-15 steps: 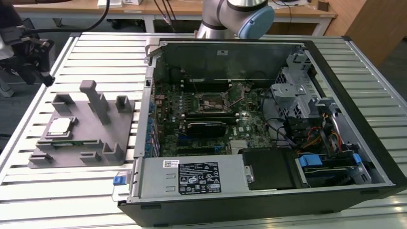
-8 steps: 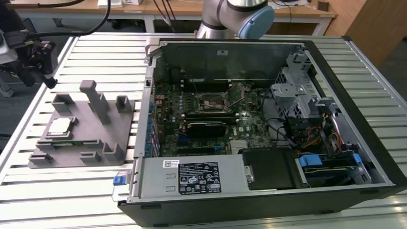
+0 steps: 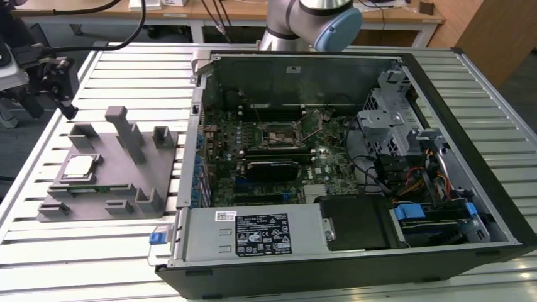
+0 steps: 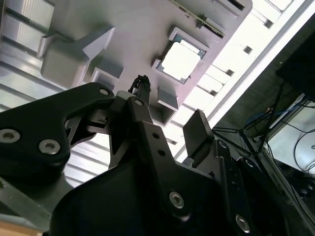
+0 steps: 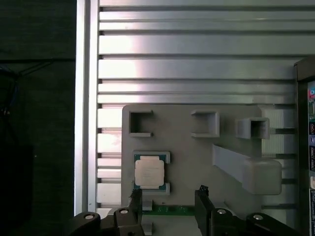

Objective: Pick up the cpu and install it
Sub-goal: 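Pick up the cpu and move it towards the insertion slot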

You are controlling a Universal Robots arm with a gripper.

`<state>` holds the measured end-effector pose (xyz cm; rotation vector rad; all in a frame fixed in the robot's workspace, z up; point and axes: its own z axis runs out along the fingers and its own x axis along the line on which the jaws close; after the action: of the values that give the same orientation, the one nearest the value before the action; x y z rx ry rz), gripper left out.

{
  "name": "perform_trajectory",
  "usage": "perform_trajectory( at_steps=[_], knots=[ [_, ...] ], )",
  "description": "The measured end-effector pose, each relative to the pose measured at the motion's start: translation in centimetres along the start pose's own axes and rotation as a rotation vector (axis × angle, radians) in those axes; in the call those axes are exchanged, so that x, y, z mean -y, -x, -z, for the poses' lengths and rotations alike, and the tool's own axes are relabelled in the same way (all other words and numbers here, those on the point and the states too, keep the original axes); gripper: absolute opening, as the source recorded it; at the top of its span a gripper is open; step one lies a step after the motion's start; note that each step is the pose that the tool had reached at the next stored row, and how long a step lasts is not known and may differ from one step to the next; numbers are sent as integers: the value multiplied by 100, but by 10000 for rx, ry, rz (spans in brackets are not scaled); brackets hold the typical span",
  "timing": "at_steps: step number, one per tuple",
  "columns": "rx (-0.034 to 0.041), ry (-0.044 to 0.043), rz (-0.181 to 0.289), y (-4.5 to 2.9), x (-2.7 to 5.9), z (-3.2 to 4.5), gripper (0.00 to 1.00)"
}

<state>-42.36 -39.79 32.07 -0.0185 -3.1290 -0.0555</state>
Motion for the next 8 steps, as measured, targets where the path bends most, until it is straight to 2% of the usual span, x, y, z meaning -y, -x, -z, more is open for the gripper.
perform_trajectory(
  at_steps=[4,5,6,8],
  knots=[
    [-8,0,88,-8,1,-32,55],
    [-13,-1,107,-8,1,-39,56],
    [-20,-1,126,-8,1,-46,61],
    [-37,-1,154,-8,1,-59,61]
  ],
)
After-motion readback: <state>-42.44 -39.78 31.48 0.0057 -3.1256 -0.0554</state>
